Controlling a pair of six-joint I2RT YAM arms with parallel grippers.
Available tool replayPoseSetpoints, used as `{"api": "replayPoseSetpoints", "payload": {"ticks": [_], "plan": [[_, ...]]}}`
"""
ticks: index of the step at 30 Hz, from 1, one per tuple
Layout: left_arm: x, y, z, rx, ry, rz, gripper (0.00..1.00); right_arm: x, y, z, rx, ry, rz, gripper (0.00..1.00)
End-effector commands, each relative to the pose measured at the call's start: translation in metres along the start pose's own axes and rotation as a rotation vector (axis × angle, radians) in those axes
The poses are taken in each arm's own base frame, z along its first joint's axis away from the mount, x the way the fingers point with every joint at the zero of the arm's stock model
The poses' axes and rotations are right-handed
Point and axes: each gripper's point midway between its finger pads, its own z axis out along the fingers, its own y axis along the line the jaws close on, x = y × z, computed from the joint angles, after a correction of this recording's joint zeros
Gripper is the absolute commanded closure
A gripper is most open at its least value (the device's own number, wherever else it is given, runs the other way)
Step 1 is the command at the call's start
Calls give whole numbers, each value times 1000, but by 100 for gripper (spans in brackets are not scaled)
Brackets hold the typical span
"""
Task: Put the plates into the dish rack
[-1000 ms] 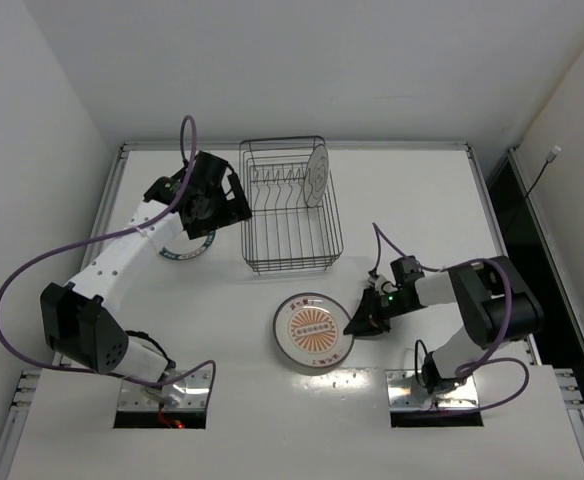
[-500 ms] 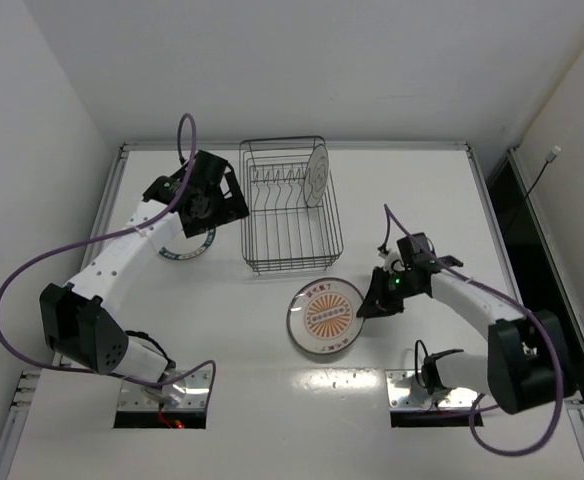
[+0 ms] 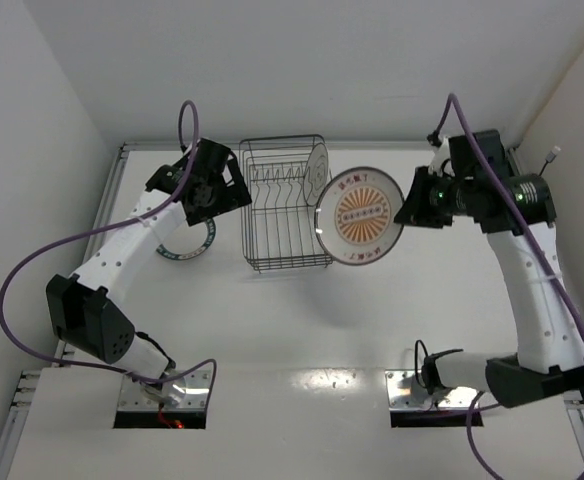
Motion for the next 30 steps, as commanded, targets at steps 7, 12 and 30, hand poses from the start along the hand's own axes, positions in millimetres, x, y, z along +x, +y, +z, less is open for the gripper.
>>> {"api": "replayPoseSetpoints", "payload": {"ticks": [7, 12, 30], "plan": [[-6, -3, -10, 20, -19, -32, 0, -142, -11, 74, 274, -227, -35, 100], [-2, 1, -9, 12, -12, -29, 0, -206, 1, 99, 373, -367, -76, 100], [13, 24, -20, -10, -13, 22, 0, -205, 32, 222, 651, -437, -314, 100]]}}
